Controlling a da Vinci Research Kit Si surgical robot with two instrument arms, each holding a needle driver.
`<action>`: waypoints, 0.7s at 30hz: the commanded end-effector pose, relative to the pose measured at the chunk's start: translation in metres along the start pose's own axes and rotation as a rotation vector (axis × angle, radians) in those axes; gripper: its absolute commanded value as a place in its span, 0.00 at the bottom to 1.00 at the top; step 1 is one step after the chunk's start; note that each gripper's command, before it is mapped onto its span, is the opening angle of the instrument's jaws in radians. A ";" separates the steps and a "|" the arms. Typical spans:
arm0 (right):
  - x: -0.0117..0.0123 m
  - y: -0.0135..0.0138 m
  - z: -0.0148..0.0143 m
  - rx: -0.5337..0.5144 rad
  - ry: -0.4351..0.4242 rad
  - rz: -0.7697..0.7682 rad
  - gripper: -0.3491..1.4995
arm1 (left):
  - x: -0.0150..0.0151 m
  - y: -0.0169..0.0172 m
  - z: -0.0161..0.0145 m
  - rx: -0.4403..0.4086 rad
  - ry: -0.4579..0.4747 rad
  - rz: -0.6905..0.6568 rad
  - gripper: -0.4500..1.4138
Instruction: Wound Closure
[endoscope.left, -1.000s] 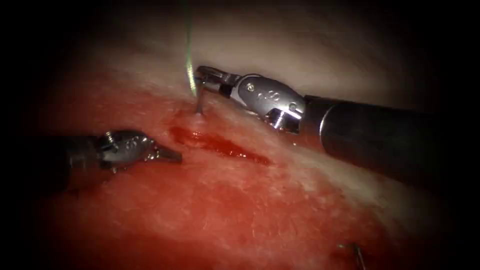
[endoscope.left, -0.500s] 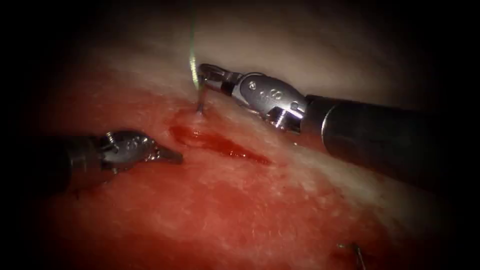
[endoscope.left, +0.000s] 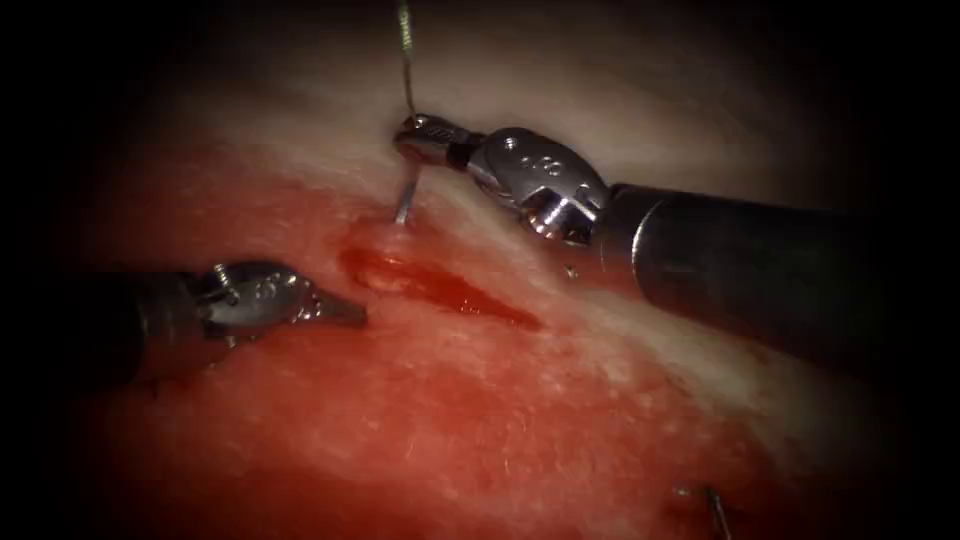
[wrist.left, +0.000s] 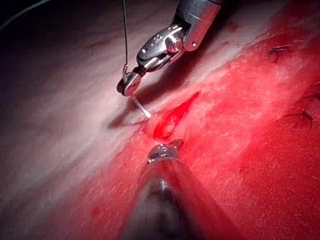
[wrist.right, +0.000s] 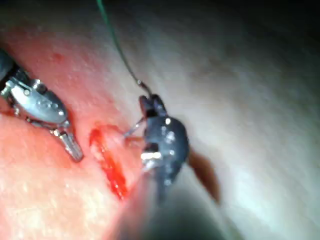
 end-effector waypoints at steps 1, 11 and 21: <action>0.0001 0.0000 0.0011 0.006 0.003 0.017 0.00 | -0.0001 -0.0002 0.0009 -0.001 0.000 0.001 0.00; 0.0004 0.0008 0.0012 0.028 0.024 0.014 0.00 | 0.0000 -0.0001 0.0010 0.000 0.000 0.000 0.00; 0.0006 0.0013 0.0012 0.028 0.038 -0.002 0.00 | 0.0000 0.0000 0.0011 -0.003 -0.002 0.000 0.00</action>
